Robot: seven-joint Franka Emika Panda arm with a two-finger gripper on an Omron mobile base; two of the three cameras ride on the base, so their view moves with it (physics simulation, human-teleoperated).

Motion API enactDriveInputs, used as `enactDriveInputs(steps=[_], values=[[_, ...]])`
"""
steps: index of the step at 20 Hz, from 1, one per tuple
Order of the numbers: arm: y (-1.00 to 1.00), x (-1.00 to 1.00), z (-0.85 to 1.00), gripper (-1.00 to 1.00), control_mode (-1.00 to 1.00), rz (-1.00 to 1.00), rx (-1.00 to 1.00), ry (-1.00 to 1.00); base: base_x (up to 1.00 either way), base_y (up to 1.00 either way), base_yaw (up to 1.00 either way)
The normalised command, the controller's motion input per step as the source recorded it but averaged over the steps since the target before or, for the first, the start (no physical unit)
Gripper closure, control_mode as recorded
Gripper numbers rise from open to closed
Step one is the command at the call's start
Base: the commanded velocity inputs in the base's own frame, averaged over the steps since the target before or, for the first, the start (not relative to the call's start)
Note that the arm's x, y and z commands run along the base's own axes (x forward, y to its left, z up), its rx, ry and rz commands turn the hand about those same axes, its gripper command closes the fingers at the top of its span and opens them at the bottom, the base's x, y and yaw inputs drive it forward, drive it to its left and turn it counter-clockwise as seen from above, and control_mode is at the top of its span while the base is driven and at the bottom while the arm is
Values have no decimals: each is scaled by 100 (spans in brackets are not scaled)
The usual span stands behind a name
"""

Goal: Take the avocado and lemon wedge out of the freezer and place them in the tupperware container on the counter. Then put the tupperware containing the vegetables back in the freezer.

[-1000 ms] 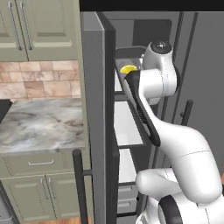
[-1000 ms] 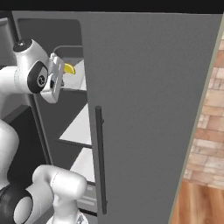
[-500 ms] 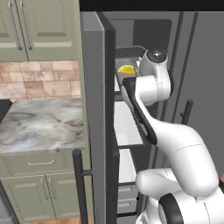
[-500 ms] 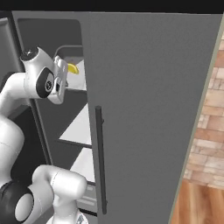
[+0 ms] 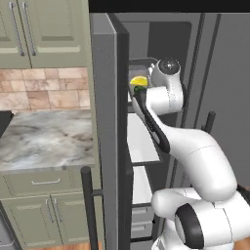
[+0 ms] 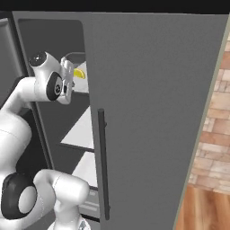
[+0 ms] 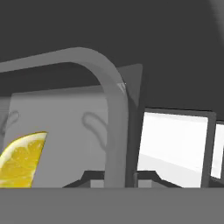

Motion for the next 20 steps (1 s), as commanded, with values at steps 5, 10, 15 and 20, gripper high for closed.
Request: enactDriveInputs(steps=[5, 10, 15, 20], values=[[0, 58, -4, 100, -100, 0, 0, 0, 0, 0, 0], [0, 57, -5, 100, -100, 0, 0, -1, 0, 0, 0], [1, 51, -7, 100, -100, 0, 0, -1, 0, 0, 0], [9, 43, -6, -100, -100, 0, 0, 0, 0, 0, 0]])
